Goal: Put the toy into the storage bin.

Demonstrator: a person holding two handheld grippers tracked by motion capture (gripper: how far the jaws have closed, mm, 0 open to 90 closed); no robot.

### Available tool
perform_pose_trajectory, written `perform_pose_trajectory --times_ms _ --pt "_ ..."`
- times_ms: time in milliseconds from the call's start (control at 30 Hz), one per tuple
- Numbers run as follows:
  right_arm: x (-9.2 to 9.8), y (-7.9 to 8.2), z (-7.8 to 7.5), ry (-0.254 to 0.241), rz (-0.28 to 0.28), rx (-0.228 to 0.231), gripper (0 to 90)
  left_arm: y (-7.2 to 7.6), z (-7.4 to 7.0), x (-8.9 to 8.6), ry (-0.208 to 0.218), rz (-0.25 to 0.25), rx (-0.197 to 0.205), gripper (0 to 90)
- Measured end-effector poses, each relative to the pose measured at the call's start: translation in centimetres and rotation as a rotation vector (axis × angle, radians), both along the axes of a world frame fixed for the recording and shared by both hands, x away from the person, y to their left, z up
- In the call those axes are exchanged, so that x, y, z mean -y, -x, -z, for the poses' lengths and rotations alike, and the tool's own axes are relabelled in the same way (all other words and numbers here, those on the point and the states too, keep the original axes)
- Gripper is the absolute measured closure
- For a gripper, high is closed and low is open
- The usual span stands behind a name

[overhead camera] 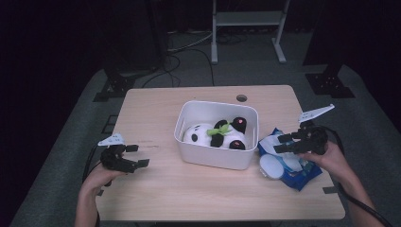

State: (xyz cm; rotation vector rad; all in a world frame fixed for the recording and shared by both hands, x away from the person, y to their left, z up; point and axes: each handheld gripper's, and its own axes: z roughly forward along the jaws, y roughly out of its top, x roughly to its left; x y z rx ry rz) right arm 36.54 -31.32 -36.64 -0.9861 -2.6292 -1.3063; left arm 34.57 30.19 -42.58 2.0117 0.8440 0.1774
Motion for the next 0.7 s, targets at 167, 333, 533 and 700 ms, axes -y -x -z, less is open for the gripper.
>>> perform_pose_trajectory --times_ms 167,333,533,700 --pt "0.4 0.2 0.6 -0.010 0.016 -0.006 36.4 -0.1 0.0 0.0 -0.004 0.002 -0.001 8.4" --pt "0.5 0.4 1.2 -0.012 0.024 -0.009 35.8 0.0 0.0 0.0 -0.003 0.001 0.000 8.4" --pt "0.8 1.0 1.8 -0.024 0.042 -0.003 35.6 0.0 0.0 0.1 -0.004 0.002 0.004 8.4" --pt "1.1 1.4 2.3 -0.046 0.055 0.001 34.7 0.0 0.0 0.1 -0.006 0.003 0.005 8.4"
